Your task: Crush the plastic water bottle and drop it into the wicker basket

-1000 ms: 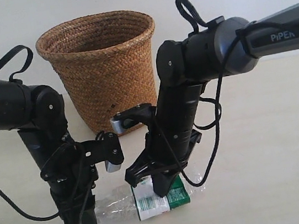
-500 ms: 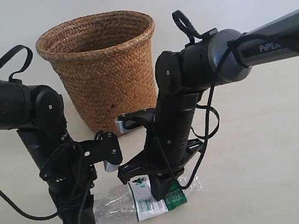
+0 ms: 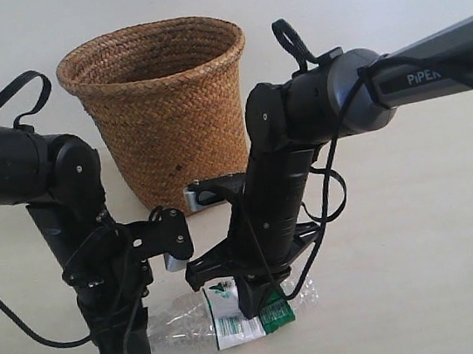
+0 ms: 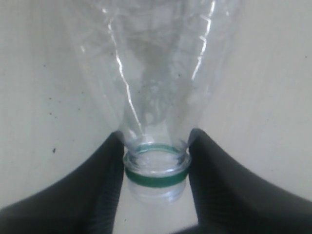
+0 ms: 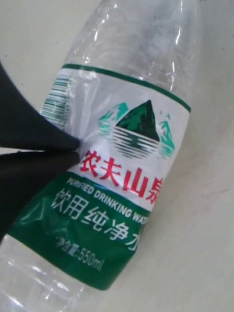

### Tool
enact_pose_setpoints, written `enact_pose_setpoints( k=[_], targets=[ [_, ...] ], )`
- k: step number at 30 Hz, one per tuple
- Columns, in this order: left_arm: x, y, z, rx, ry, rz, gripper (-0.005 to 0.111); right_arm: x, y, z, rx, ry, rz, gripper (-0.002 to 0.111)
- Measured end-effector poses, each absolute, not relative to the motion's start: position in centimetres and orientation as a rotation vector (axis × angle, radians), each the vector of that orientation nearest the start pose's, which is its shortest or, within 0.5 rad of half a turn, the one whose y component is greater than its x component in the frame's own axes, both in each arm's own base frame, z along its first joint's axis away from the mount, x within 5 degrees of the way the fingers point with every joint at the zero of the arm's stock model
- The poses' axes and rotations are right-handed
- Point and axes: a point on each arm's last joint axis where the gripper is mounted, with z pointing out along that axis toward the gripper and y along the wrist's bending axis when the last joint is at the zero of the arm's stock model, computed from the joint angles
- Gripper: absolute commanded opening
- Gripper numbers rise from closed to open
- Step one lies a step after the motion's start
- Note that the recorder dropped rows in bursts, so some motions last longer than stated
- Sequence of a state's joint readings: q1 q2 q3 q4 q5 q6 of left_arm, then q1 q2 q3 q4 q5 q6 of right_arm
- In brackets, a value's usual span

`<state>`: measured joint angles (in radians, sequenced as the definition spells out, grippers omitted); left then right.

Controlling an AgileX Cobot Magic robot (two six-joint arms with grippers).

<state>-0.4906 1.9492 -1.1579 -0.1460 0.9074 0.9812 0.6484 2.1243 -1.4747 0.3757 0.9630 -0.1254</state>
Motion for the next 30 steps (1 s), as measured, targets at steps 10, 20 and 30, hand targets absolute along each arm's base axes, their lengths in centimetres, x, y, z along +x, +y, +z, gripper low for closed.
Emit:
enact_pose_setpoints(
  k=[10, 20, 30],
  targets=[
    [29.7, -17.0, 13.5, 2.003, 2.428, -0.188, 0.004, 31.1, 27.1, 13.3, -0.872, 3.046, 0.498, 0.000],
    [29.7, -17.0, 13.5, 2.004, 2.429, -0.189, 0.004, 31.1, 27.1, 14.1, -0.871, 3.027, 0.504, 0.000],
    [29.7, -17.1, 13.5, 1.993, 2.434, -0.203, 0.004, 30.1, 25.2, 20.3, -0.991, 2.899, 0.365, 0.000]
  ],
)
